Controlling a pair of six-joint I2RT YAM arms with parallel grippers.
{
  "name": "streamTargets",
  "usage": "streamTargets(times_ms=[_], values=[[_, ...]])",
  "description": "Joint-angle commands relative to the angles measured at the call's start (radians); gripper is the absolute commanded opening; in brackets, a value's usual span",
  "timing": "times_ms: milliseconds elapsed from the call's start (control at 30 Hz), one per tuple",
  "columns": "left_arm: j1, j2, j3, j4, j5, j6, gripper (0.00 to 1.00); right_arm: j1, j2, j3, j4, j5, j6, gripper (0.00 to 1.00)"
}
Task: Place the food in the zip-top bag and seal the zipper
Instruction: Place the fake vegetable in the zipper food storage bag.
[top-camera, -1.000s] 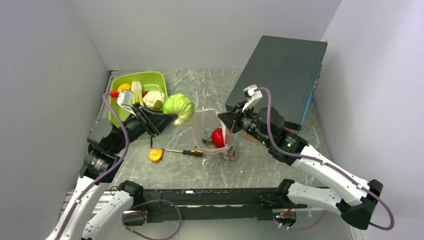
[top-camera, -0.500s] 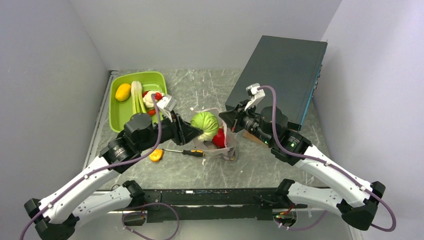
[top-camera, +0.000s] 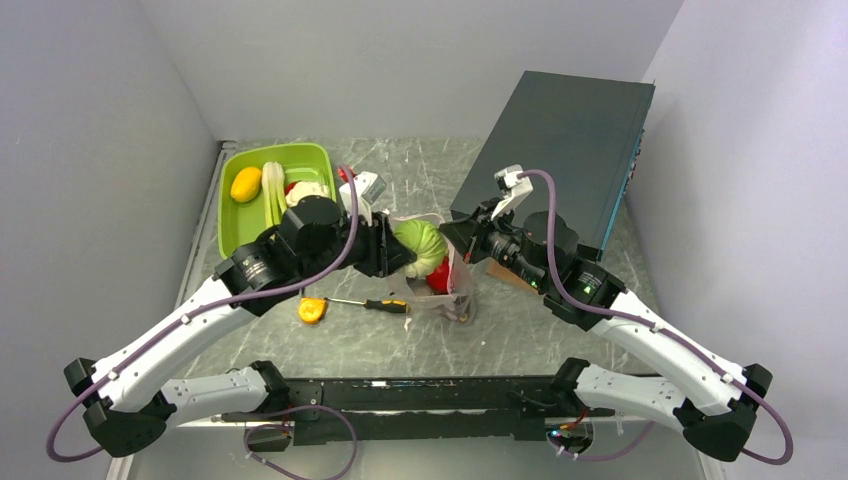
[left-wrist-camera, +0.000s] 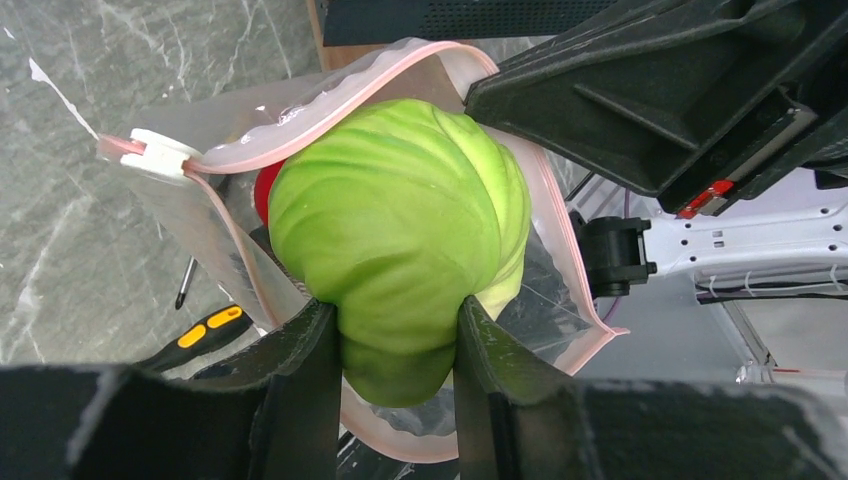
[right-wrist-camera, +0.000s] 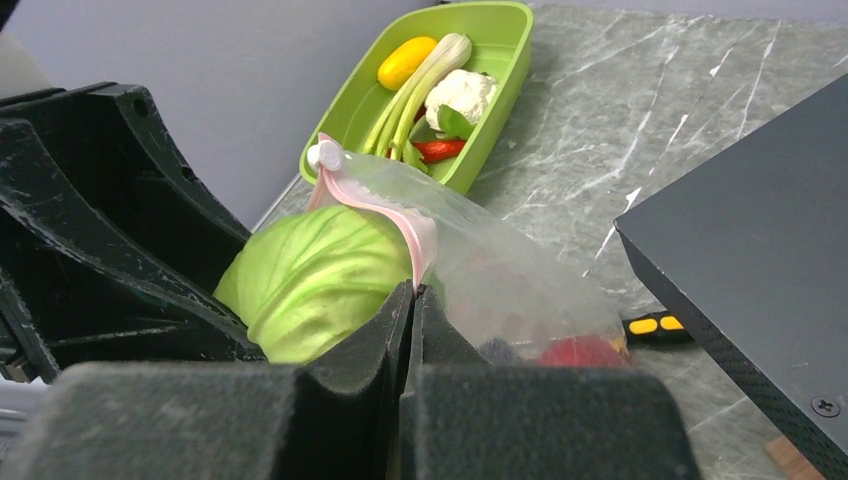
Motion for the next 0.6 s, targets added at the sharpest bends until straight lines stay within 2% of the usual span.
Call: streamTargets(times_ms=[0, 167, 267, 300, 333, 433, 567], values=[[-0.008, 0.015, 0.041, -0.020, 0.005, 0.001, 0.34, 0.002, -0.003, 0.056, 0.035, -0.010, -0.011, 0.00], [-0.010, 0.015, 0.041, -0.010, 0.006, 0.001, 0.49, 0.003, -0.003, 0.055, 0.037, -0.009, -0.010, 0.00], [-0.010, -0.006, 0.026, 0.002, -0.025, -0.008, 0.78, 0.001, -0.005, 0.053, 0.036, -0.007, -0.012, 0.00], [-0.010, -0.021, 0.008, 0.029, -0.023, -0.009, 0.81, 0.002, -0.003, 0.053, 0.036, -0.006, -0.012, 0.00], [-0.010, -0.035, -0.010, 0.052, -0.020, -0.010, 0.89, 0.003, -0.003, 0.053, 0.035, -0.006, -0.012, 0.00], [-0.010, -0.074, -0.049, 0.107, -0.006, -0.014, 0.95, 0.003, -0.003, 0.049, 0.036, -0.008, -0.012, 0.00], [-0.010, -0.095, -0.057, 0.105, -0.006, -0.020, 0.95, 0.002, -0.002, 0.044, 0.048, -0.015, -0.011, 0.00]])
